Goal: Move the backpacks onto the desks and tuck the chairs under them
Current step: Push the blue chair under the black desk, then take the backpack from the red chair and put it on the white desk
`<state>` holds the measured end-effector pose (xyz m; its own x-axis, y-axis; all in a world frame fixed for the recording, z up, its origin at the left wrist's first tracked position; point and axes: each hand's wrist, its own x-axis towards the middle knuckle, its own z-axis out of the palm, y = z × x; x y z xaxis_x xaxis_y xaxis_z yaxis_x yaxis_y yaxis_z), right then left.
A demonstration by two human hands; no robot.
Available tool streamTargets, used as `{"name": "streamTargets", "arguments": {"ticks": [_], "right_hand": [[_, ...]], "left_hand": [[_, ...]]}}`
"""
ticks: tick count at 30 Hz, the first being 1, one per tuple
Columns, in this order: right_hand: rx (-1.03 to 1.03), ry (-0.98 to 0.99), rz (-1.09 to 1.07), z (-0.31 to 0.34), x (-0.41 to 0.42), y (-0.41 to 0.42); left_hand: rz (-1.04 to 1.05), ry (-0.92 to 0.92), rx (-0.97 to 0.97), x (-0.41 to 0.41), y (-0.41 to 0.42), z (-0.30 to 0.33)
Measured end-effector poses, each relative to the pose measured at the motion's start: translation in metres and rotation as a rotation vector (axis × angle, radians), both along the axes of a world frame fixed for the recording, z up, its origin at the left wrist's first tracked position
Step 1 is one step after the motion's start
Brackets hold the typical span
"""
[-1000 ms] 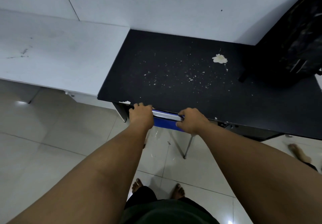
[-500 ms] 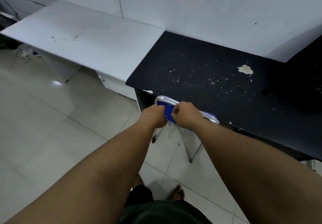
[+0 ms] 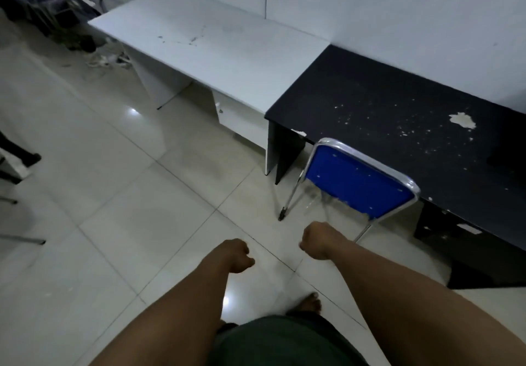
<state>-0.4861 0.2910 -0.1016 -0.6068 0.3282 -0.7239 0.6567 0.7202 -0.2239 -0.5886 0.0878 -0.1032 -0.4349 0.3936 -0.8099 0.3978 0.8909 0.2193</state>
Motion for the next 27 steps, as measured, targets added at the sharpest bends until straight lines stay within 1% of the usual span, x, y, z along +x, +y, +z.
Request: {"name": "streamTargets", "arguments": {"ticks": [6, 13, 16, 19, 23, 24, 27], "right_hand": [[-0.054, -0.107, 0.139, -0.028, 0.004, -0.099], [-0.094, -0.102, 0.215, -0.034, -0.029, -0.188], [-0.103, -0.063, 0.263, -0.032, -0.051, -0.209], [-0.1, -0.049, 0.357, -0.033, -0.084, -0.232], [-0.102, -0.038, 0.414, -0.035, -0.13, -0.249], [-0.098, -0.038, 0.436, -0.039, -0.151, -0.254], [-0.094, -0.038, 0.459, -0.039, -0.178, -0.258]], "left_hand": [[0.145, 0.023, -0.038, -0.013, -0.118, -0.018], [0.275, 0.035, -0.026, -0.029, -0.205, -0.02], [0.317, 0.026, -0.029, -0.034, -0.226, -0.019], [0.373, 0.023, -0.032, -0.048, -0.25, -0.02], [0.443, 0.019, -0.021, -0.078, -0.27, -0.02], [0.463, 0.029, -0.018, -0.097, -0.276, -0.02], [0.481, 0.043, 0.0, -0.124, -0.283, -0.013]]}}
